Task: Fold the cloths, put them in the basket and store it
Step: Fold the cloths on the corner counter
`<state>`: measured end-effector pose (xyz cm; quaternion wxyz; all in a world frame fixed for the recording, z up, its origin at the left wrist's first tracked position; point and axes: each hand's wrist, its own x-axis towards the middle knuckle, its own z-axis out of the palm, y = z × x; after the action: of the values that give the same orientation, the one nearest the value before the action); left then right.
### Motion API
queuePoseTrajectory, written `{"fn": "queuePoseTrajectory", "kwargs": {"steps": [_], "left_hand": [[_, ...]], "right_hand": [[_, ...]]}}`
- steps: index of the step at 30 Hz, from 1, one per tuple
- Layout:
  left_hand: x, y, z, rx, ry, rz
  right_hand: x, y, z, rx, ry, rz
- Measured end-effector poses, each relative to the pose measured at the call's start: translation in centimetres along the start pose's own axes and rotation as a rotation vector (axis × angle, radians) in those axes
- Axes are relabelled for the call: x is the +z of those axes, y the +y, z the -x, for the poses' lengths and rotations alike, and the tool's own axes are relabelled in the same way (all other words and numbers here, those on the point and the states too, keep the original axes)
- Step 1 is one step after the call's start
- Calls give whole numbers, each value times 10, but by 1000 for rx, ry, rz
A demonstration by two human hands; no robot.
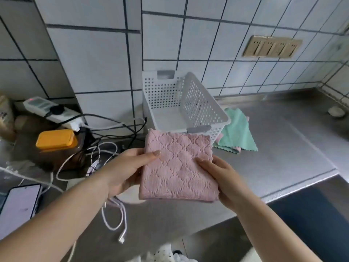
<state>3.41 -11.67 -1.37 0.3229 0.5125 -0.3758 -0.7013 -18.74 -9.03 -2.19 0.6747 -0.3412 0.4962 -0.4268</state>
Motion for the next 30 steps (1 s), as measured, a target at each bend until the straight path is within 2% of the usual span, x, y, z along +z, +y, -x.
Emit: {"fn": "queuePoseTrajectory", "kwargs": {"steps": [4, 9, 17, 24, 30], "left_hand": [[12, 36, -21, 51, 22, -3], [39, 81, -61, 144, 163, 17], [48, 138, -144, 237, 349, 88], [27, 148, -219, 130, 525, 37], [5, 122, -278, -13, 701, -225]], "right_hand": [[-12, -41, -28, -54, -39, 37], [-38, -105, -83, -80, -132, 126], [-51, -177, -199, -40, -190, 295], [-37, -176, -280, 109, -121, 280], [-33, -131, -342, 238, -3, 359]]}}
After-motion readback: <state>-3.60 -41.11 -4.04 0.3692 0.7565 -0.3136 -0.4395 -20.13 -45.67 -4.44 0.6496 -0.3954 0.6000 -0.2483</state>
